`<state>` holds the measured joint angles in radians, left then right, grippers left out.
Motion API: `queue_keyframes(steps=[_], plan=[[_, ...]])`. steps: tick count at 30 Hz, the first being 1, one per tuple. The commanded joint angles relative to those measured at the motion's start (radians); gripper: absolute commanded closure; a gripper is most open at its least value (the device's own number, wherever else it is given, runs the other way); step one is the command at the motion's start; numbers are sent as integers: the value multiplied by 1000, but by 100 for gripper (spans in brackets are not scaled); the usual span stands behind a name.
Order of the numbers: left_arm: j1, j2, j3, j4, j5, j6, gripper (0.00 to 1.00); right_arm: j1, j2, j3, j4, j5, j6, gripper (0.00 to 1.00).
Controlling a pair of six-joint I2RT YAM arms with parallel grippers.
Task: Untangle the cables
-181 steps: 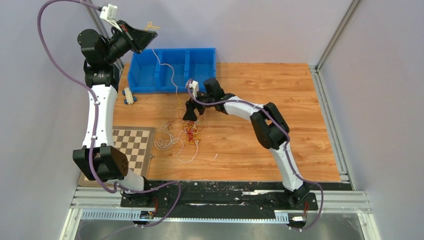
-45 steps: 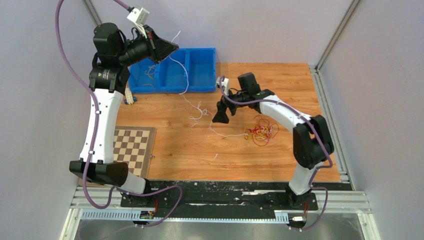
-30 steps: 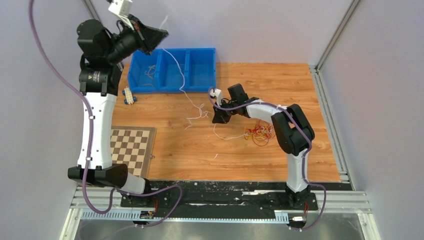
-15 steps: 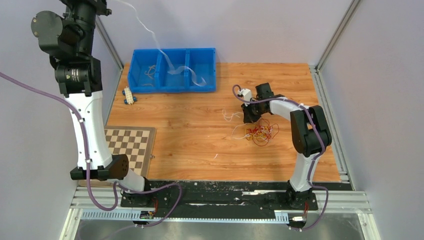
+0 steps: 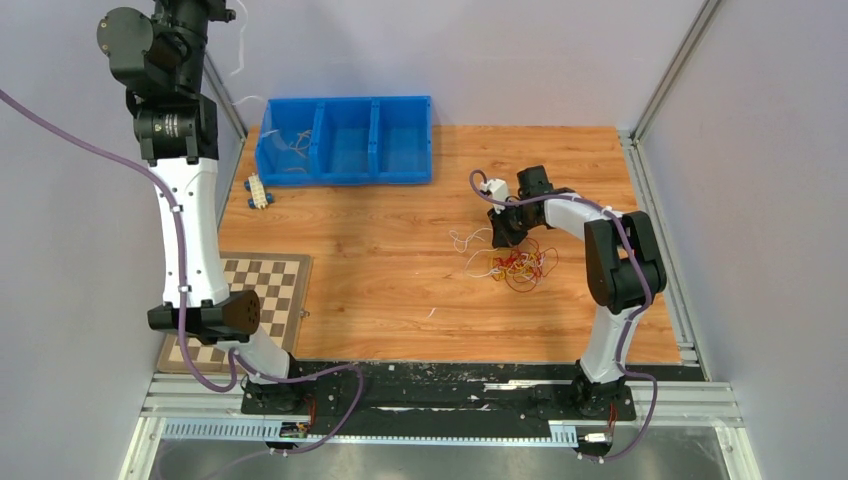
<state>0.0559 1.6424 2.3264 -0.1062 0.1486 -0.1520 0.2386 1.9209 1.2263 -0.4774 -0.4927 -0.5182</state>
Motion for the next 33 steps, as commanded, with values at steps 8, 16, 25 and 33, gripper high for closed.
queue_keyframes(steps=[8, 16, 25, 33], plan=[[1, 76, -60, 310, 237, 3, 99, -1, 38, 101, -138, -48, 10, 100], [-50, 228, 13, 433, 246, 21, 99, -5, 68, 154, -180, -83, 45, 100], [-52, 306, -45, 496, 161, 146, 100, -5, 122, 214, -212, -88, 60, 100], [-51, 390, 6, 528, 119, 226, 100, -6, 158, 259, -237, -84, 69, 100]])
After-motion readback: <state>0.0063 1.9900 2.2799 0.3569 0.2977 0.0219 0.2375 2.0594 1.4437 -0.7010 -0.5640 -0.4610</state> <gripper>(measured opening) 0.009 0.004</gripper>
